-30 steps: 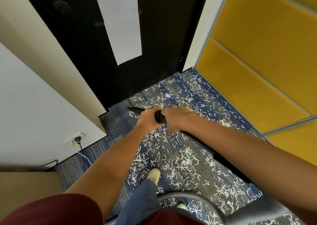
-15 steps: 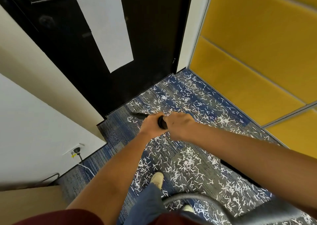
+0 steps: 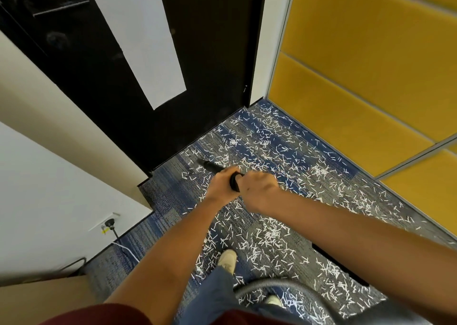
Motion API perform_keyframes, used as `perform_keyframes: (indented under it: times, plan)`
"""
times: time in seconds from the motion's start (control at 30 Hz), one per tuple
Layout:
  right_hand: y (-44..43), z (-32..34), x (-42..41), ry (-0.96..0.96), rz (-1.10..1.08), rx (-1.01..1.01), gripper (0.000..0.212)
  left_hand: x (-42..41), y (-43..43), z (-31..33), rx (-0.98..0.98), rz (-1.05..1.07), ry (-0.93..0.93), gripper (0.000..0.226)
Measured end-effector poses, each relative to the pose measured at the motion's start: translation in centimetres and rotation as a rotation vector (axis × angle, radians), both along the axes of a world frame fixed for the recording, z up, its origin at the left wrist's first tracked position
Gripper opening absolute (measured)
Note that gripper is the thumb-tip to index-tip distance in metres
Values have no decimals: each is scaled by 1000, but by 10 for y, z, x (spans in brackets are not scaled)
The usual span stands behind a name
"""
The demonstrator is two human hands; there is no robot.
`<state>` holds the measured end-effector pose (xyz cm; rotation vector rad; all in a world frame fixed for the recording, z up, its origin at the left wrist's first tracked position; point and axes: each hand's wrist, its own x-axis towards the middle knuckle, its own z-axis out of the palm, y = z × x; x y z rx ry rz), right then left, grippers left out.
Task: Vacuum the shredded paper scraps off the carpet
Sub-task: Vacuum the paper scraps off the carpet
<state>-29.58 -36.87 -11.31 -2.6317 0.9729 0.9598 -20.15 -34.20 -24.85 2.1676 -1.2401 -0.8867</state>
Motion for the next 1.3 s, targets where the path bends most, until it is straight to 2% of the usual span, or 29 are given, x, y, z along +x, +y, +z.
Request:
perform_keyframes:
  times: [0.2,0.43,0.6,0.87,1.07,1.3]
  plan:
    - [10,-1,8,-51,31,18,40,17,17,-6,3,48,-4,31]
    - [9,-10,8,-56,8,9,41,13,16,-6,-9,64,30,31]
    - [5,-11,-9,-25,-29,-6,43,-4,5,-4,-2,-3,47,28]
    - [13,-10,-21,-19,-34,-3,43,-14,15,-1,59,-46,-58,28]
    - [38,-10,-18,-54,61,45,43,-8,52,-6,63,21,-101,29]
    - [47,-11,-22,-68,72,52,47,-16,64,-6,10,82,-57,32]
